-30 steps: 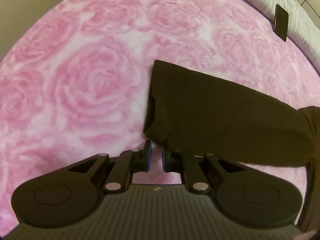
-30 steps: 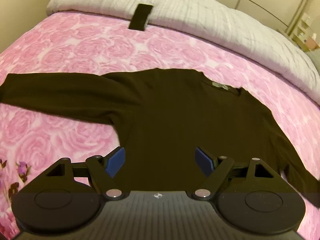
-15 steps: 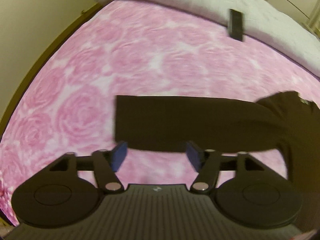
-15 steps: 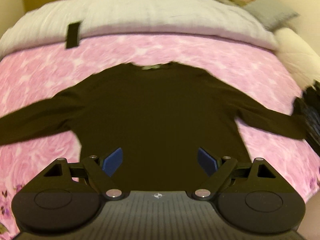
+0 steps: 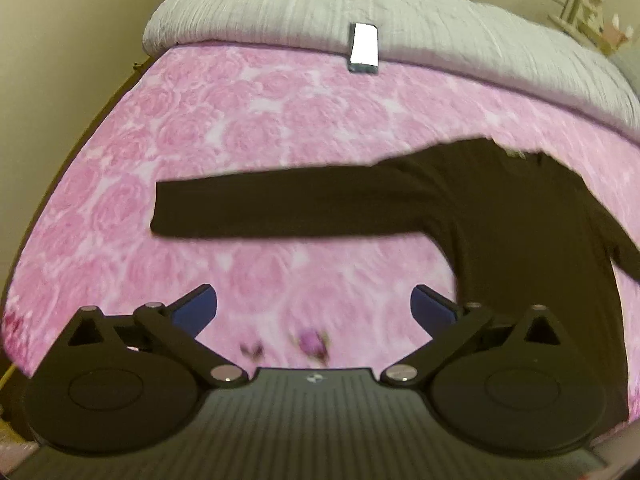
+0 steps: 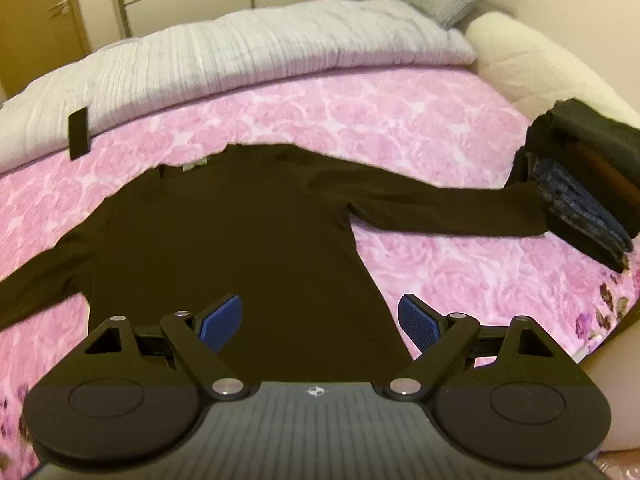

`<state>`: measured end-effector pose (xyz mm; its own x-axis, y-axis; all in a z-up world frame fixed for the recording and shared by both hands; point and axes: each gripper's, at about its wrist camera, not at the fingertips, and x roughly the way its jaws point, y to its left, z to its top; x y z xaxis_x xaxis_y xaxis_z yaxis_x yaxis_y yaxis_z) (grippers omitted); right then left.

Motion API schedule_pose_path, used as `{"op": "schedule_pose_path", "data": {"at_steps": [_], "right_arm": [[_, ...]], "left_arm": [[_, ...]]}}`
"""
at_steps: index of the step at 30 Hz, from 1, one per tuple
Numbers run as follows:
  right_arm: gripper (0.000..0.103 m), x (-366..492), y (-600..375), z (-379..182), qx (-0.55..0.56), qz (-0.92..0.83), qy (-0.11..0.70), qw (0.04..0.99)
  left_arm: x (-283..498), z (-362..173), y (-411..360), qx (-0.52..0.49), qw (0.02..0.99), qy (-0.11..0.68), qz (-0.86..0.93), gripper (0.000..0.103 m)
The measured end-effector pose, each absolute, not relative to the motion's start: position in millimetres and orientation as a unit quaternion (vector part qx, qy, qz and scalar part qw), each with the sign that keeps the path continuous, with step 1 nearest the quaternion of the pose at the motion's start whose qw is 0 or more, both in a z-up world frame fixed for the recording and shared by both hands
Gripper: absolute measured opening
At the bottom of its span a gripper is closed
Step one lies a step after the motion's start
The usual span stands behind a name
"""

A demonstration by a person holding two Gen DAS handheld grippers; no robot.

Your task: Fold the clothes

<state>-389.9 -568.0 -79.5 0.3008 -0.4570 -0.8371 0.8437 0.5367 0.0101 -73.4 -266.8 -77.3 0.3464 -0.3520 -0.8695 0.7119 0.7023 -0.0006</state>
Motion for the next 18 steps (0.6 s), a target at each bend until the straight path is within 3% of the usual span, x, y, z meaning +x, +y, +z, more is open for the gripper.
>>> {"op": "schedule_pose_path", "data": {"at_steps": [7,18], "right_arm": [[0.088,-437.1,-574.4,-59.1,0.213,-0.361,0.466,0.779],[0.088,-458.1,-531.5,-21.1,0.178,-0.336,0.471,0.796]], "left_arm": [[-167.8,-60.1,-255.8,0.215,0.78,0.466,-0.357,0.102],[-208.4,-32.9,-240.5,0.222,0.773,0.415,-0.425,0.102]]}}
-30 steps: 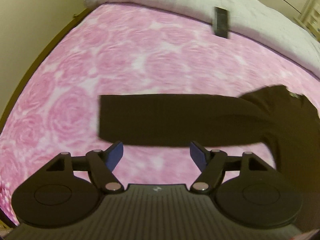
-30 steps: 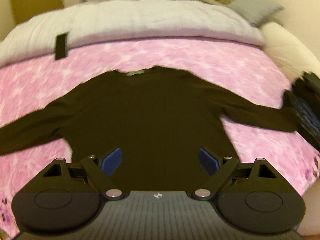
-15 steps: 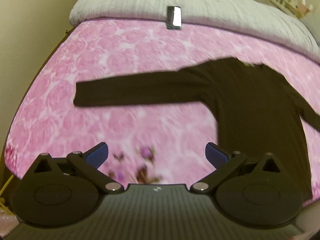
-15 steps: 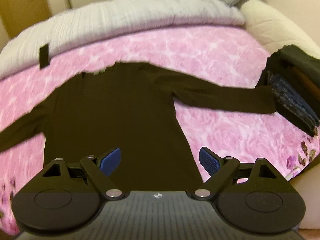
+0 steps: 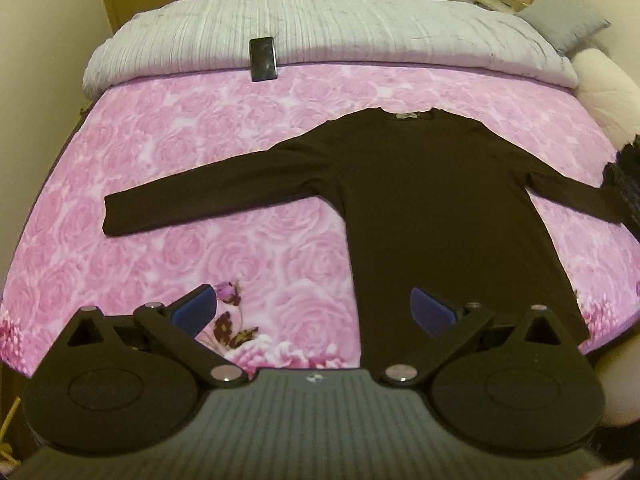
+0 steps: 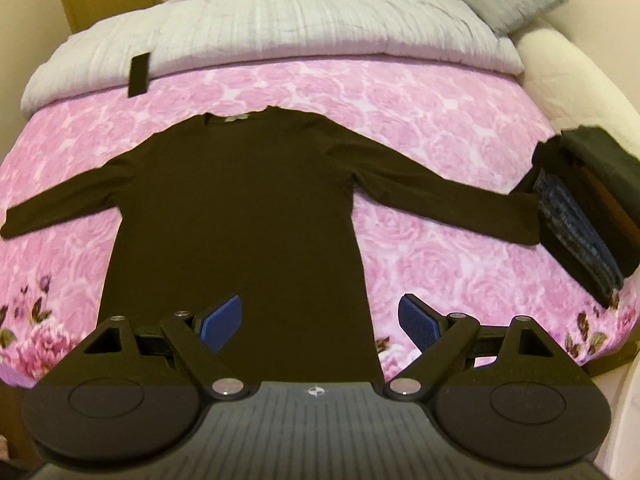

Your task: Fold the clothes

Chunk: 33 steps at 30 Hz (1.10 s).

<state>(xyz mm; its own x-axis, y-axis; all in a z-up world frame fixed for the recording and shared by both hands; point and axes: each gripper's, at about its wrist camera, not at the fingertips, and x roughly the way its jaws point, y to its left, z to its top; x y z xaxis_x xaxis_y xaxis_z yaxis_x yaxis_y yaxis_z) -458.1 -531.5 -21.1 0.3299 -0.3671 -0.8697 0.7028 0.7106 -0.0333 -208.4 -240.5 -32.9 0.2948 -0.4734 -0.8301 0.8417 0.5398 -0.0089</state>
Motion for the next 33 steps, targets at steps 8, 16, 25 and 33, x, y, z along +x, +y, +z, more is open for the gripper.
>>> {"op": "schedule_pose_path", "data": {"at_steps": [8,16,25,33], "right_arm": [[0.088,-438.7,-488.7,-3.2,0.14,-0.335,0.491,0.792],[0.088,-425.5,-469.7,-3.2,0.142,-0.327,0.493,0.794],[0.088,-413.0,-469.1,-10.6,0.154,-0.323,0.487,0.797],[0.088,-400.3,-472.0,-24.6,0.163,-0.306,0.501,0.793]], "left_arm": [[-205.1,-45.1,-220.3,0.192,0.768,0.432,-0.433,0.102],[-201.2,-48.7,-218.0,0.188,0.766,0.432,-0.437,0.102],[-187.1,-44.3,-217.7,0.195,0.774,0.427,-0.425,0.102],[-184.2,-47.1,-212.1,0.203,0.78,0.443,-0.394,0.102]]}}
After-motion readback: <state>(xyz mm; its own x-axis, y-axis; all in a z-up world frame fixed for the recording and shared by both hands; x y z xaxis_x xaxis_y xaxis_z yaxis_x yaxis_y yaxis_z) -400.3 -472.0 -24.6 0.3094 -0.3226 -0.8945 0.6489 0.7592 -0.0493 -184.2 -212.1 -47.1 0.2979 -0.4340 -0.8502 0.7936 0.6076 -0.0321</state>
